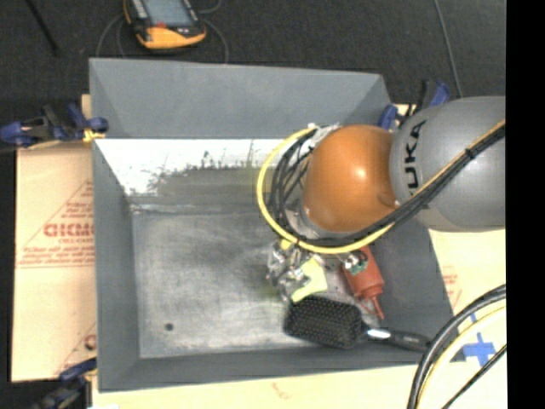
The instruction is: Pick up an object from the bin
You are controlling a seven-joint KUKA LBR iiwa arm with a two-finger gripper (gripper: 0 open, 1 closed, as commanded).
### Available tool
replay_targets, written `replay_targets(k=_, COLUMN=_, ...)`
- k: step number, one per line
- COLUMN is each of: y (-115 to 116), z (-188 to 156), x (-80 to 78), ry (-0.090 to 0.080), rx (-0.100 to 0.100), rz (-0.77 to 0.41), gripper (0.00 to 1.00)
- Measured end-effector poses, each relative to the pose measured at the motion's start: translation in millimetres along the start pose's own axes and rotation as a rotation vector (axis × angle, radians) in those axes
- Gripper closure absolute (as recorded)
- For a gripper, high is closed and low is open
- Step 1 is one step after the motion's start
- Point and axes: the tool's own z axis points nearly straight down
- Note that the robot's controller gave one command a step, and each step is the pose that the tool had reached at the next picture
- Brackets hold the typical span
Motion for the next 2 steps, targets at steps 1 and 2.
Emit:
replay_targets(k=1, y=-3, z=-58, x=-10.9, ry=0.006, rx=-0.002, rz=-0.009, gripper=1.00)
replay_targets(k=2, y=-5, z=-114, x=-24.8, ry=0.003, rx=0.000, rz=-0.229, gripper=1.00)
